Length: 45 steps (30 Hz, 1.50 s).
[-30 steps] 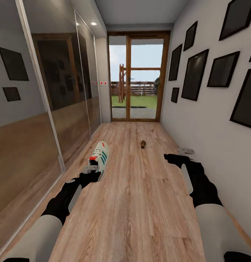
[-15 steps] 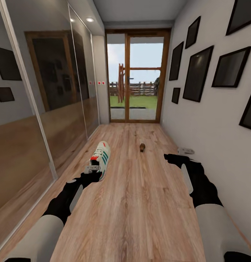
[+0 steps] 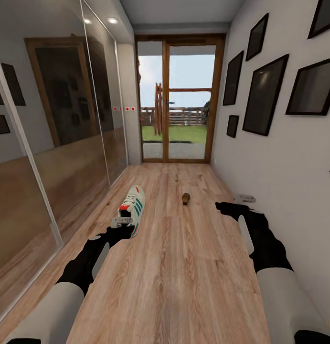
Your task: Pick up the two gym shoes and the two sandals from the corridor floor and place them onto the hallstand (shoe rack) in the corridor, making sure they are on the rack and not on the floor. Arrange them so the two gym shoes are next to each other and the two sandals are next to each other.
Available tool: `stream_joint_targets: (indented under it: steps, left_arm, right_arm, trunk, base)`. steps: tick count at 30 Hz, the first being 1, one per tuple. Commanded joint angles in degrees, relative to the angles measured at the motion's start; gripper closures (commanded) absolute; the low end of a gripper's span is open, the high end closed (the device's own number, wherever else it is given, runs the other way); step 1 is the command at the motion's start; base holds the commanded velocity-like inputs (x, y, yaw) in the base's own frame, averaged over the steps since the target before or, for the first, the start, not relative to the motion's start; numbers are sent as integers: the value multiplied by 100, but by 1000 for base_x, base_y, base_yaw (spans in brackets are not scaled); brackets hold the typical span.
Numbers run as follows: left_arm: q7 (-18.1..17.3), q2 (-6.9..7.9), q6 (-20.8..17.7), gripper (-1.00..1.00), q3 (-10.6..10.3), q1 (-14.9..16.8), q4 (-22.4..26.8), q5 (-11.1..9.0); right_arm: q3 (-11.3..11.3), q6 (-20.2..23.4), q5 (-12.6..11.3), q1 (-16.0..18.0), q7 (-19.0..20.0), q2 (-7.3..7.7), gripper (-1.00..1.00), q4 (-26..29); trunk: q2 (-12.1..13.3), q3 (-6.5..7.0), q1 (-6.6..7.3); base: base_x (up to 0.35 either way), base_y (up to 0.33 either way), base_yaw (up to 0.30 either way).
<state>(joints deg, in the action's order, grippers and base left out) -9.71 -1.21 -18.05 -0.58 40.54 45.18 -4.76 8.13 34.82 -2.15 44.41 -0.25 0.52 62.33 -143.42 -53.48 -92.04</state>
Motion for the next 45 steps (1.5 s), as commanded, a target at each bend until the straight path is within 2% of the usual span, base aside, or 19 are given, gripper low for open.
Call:
stream_joint_targets:
  steps: [1, 45]
  left_arm:
    - [-5, 1, -40, 100, -1, 3, 9, -52]
    - [-5, -2, -40, 100, -4, 1, 9, -50]
  right_arm:
    - [3, 27, -22, 3, -2, 1, -100, 7]
    - [-5, 26, -28, 3, -2, 0, -100, 6]
  trunk:
    - [-2, -6, -2]
    - [-2, -6, -2]
  base:
    - [347, -37, 0]
    - [346, 20, 0]
